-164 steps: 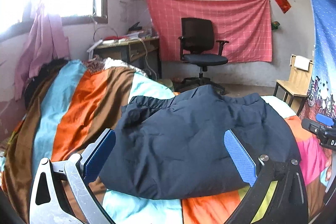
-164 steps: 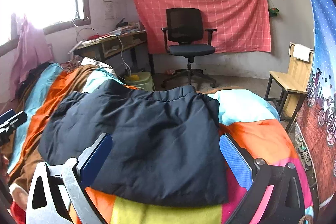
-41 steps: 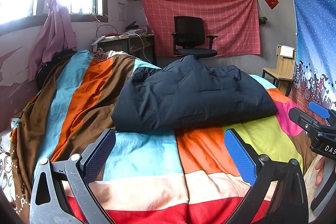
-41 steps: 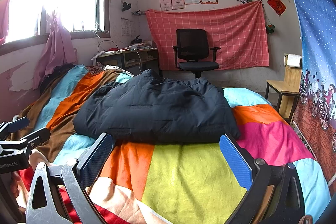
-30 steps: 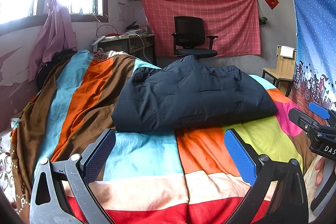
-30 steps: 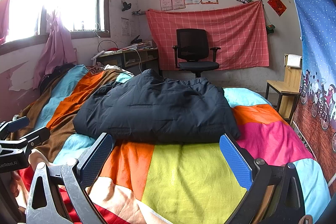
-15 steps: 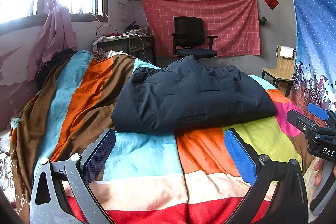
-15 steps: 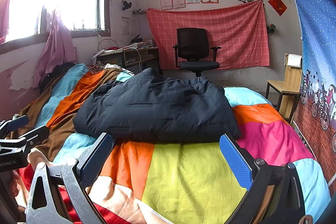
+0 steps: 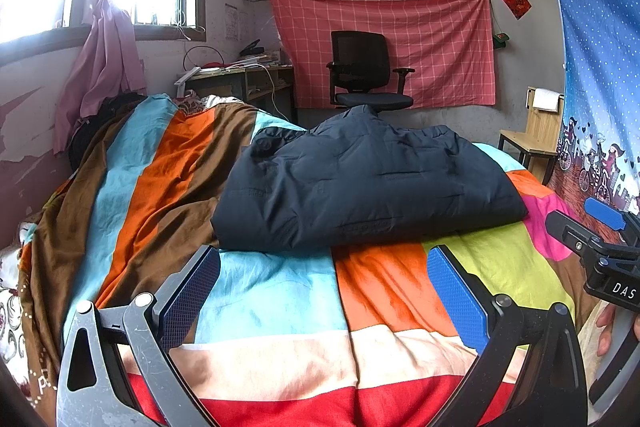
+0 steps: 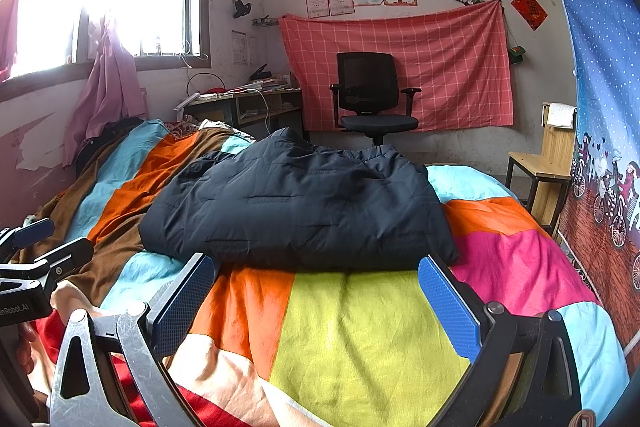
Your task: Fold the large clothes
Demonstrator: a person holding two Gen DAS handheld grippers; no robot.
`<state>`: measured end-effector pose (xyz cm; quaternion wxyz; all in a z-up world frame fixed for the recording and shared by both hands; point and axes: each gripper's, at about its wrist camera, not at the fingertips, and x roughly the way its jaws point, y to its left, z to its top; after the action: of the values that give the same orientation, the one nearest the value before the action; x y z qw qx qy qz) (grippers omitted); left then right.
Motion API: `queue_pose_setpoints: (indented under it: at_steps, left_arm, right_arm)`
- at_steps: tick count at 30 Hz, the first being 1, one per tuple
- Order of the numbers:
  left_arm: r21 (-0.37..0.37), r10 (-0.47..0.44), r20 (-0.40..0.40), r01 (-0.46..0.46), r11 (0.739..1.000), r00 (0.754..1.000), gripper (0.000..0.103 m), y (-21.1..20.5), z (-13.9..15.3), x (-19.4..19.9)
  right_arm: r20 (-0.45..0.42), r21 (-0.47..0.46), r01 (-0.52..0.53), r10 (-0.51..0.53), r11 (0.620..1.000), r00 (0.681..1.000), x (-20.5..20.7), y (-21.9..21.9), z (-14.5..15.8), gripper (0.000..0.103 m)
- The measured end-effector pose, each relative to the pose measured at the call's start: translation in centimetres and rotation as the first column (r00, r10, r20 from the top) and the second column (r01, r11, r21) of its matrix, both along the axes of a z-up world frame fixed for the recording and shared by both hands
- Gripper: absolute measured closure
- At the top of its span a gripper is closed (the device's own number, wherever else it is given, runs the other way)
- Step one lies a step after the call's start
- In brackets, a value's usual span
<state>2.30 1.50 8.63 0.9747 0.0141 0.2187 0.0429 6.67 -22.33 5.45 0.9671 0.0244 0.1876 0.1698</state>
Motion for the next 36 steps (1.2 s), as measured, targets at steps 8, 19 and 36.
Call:
queue_pose_setpoints:
  at_steps: [8, 19, 36]
  left_arm:
    - [-0.001, 0.0, -0.001, 0.0, 1.0, 1.0, 0.001, -0.07, 0.0, -0.01]
    - [-0.007, 0.011, -0.005, -0.011, 1.0, 1.0, 0.002, -0.04, -0.07, -0.19]
    - [-0.046, 0.062, -0.051, -0.065, 0.997, 0.997, 0.002, 0.44, -0.55, 0.1]
  right_arm:
    - [0.0, 0.0, 0.0, 0.0, 1.0, 1.0, -0.02, -0.05, 0.01, 0.0]
    - [0.0, -0.002, -0.001, 0.001, 1.0, 1.0, 0.0, -0.09, 0.03, 0.0]
    - [-0.001, -0.004, -0.002, 0.002, 1.0, 1.0, 0.05, -0.01, 0.08, 0.0]
